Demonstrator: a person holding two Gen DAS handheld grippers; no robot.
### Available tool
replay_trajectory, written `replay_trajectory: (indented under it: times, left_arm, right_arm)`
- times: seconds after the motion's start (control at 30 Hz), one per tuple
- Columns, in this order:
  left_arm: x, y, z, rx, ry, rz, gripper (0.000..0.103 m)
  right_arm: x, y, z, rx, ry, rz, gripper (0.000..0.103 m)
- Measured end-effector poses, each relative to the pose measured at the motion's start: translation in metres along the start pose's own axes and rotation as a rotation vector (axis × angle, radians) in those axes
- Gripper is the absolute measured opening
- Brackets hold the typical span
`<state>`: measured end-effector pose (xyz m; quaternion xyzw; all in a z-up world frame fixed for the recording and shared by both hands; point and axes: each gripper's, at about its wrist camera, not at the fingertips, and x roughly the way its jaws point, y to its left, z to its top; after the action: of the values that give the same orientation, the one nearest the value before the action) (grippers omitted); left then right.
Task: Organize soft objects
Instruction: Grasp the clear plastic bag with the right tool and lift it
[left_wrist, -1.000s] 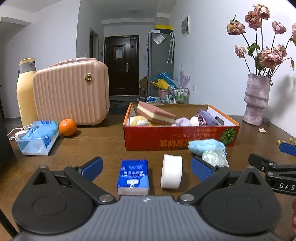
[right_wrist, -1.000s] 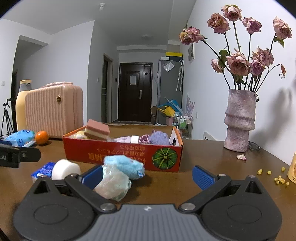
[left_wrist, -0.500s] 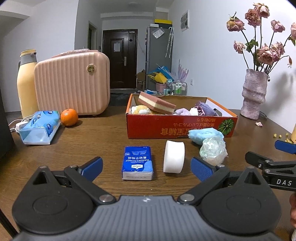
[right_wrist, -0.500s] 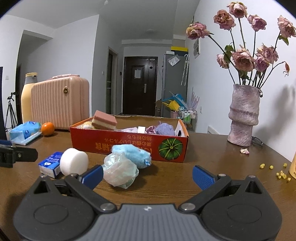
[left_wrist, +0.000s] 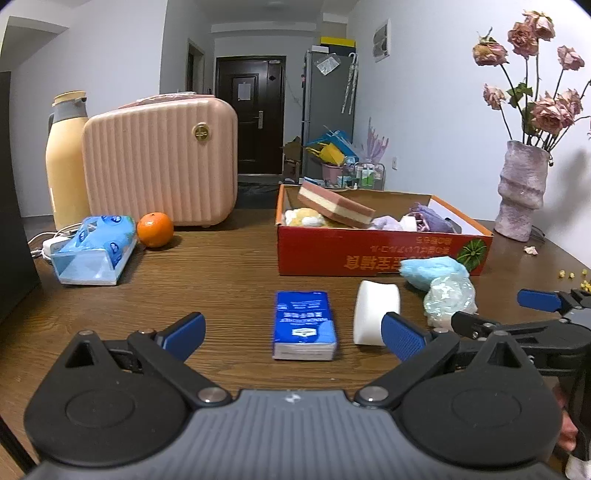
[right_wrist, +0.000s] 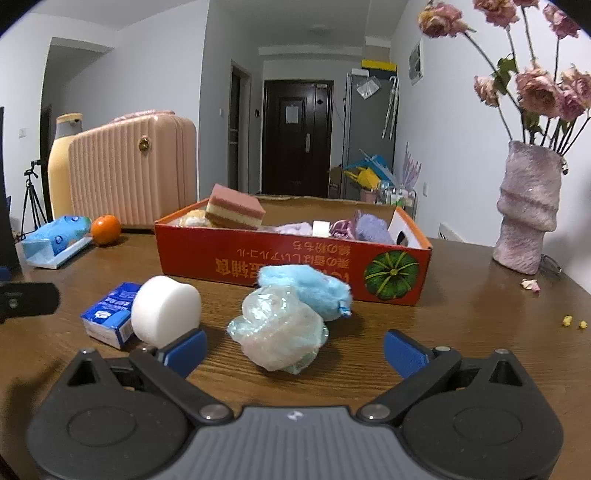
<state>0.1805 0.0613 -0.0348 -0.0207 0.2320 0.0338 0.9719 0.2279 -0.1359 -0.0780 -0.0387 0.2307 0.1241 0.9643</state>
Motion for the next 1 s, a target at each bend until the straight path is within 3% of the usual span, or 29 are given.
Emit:
replay_trajectory:
  times: [0.3,0.5,0.83,1.0]
  left_arm:
    - [0.007,0.020,0.001,-0.021,0.013,0.033,0.103]
    - [0.009,0.027,0.001,-0.025,0.018,0.045,0.103]
    - [0.012,0.028,0.001,-0.027,0.030,0.047,0.103]
    - [0.015,0.030,0.000,-0.030,0.038,0.053,0.103]
  right_arm:
    - [0.030,0.006,0.008,0.028,0.052,-0.004,0.091]
    - [0.044,0.011,0.012,0.030,0.078,-0.002,0.077]
    - [0.049,0.017,0.011,0.004,0.090,0.008,0.046]
    - [0.044,0.015,0.010,0.013,0.080,0.012,0.041]
